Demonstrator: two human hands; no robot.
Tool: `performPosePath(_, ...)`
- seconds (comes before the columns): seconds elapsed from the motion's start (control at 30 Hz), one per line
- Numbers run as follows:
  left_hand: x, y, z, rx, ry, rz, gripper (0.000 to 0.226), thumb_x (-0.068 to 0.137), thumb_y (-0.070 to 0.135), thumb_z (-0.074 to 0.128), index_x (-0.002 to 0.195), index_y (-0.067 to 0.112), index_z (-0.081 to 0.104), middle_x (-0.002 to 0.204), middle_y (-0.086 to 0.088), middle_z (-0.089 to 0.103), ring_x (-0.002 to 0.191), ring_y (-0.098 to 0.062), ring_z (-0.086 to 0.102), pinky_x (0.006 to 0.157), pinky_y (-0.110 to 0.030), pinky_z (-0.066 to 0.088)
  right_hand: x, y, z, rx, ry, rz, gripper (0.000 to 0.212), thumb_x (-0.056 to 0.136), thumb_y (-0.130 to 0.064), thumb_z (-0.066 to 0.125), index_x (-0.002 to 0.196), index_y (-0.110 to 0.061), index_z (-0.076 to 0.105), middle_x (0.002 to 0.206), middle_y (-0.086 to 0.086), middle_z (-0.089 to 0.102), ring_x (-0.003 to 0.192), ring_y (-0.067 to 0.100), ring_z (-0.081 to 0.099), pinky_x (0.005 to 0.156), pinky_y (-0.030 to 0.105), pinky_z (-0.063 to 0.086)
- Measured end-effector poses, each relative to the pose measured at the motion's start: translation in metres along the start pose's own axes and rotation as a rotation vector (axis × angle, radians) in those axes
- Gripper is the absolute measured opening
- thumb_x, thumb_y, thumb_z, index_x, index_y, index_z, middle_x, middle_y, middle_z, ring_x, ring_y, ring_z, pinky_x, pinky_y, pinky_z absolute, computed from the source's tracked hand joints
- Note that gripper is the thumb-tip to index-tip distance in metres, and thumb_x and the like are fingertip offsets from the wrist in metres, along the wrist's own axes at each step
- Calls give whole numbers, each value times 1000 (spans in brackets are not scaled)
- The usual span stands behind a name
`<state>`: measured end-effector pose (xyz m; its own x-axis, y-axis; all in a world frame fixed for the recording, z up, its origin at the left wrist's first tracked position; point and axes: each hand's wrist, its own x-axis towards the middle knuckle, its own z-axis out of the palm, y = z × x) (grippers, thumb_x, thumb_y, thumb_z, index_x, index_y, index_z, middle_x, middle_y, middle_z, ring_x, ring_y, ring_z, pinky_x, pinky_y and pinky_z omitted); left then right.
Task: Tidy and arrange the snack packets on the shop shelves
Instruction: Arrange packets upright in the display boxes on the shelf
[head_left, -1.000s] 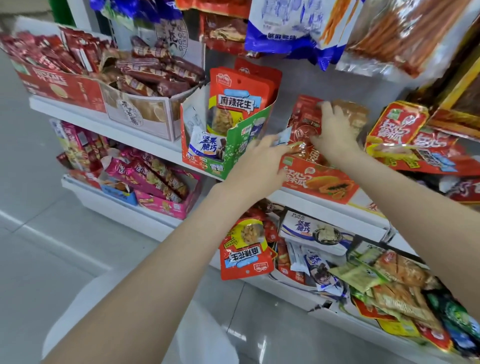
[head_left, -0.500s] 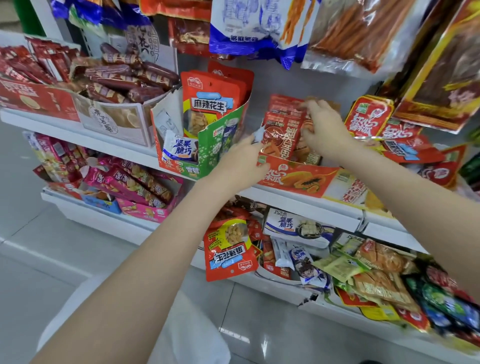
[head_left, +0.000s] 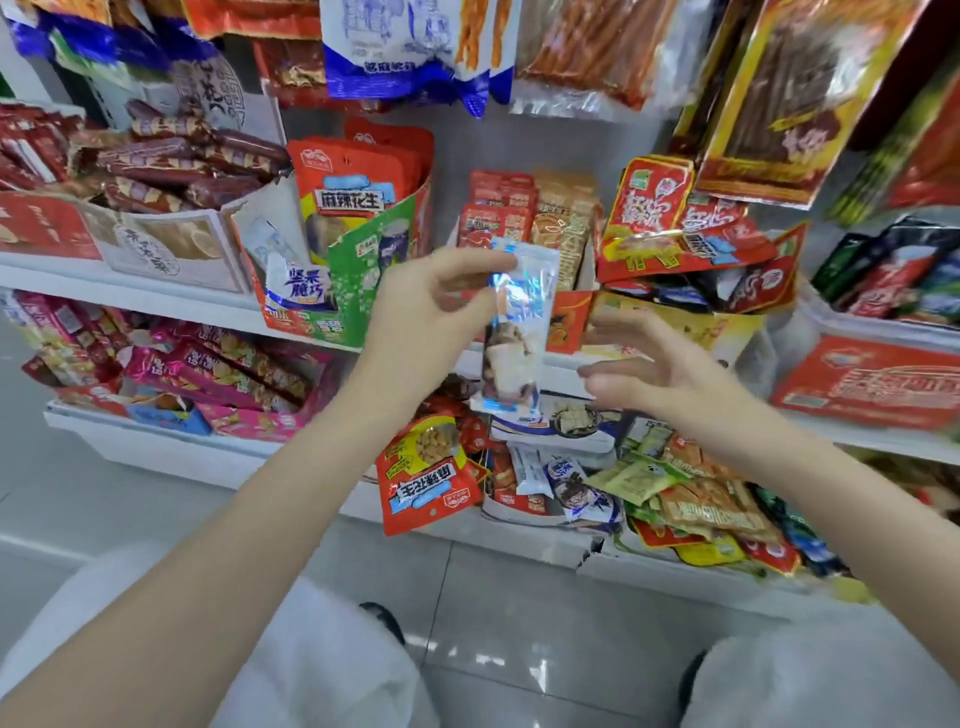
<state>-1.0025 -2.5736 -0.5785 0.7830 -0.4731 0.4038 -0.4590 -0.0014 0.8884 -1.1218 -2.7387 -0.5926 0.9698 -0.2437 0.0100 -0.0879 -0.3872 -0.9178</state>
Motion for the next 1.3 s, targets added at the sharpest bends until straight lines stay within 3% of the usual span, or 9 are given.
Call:
performPosePath(0.17,3,1,42,-291,-135,-242,25,86,-4,54,92,16,68,95,-3,69,84,-14,64,81,-22,54,-3,22,-7,136,-17,188,39,79,-13,68,115,-9,55,98,11,69,72,19,67,61,28,51)
performPosePath(0.3,10,0,69,-400,-169,-439,18,87,-4,53,92,6,66,94,-12,66,78,-17,62,70,-15,55,-20,35,-31,385,209,269,4,89,-10,56,90,-11,60,77,2,70,64,14,63,54,19,47)
performPosePath(0.43,4,-12,88,-126,-497,-478,16,84,3,61,94,12,70,104,-6,67,94,-15,65,78,-19,56,-39,44,-61,495,483,265,14,96,-16,46,88,-17,58,90,2,67,74,17,65,60,23,51)
performPosePath(0.53,-1,-27,88,44,-520,-444,16,86,6,59,93,16,70,100,1,66,89,-10,64,79,-18,55,-56,61,-74,264,560,276,8,95,-17,50,89,-17,56,91,7,65,57,15,65,48,25,49)
performPosePath(0.73,-25,-70,64,412,-591,-446,23,86,6,55,103,11,69,108,-4,65,95,-14,58,85,-24,44,-87,112,-38,358,505,553,8,89,-7,58,86,-15,57,99,6,55,56,21,58,46,23,49)
performPosePath(0.93,-45,-108,47,584,-607,-421,24,83,3,56,101,8,70,107,-8,68,93,-14,59,83,-21,43,-77,142,14,552,445,695,20,80,-5,67,74,-15,51,63,0,58,44,6,51,53,22,44)
performPosePath(1.1,-59,-130,32,739,-724,-360,26,87,11,57,112,9,65,121,-4,62,110,-17,54,80,-15,34,-60,147,44,573,402,717,18,83,3,62,75,-8,50,59,5,52,41,9,48,36,15,35)
performPosePath(1.2,-62,-139,15,815,-712,-359,29,88,16,57,116,13,63,130,-2,57,121,-18,48,92,-21,36,-40,140,63,644,386,721,7,85,5,59,84,1,53,58,9,55,45,10,53,41,12,43)
performPosePath(1.3,-65,-150,1,919,-713,-324,35,86,17,59,120,15,60,131,-8,54,120,-24,48,96,-29,39,-17,138,78,812,470,684,29,86,9,54,113,1,45,98,20,61,81,23,64,76,25,54)
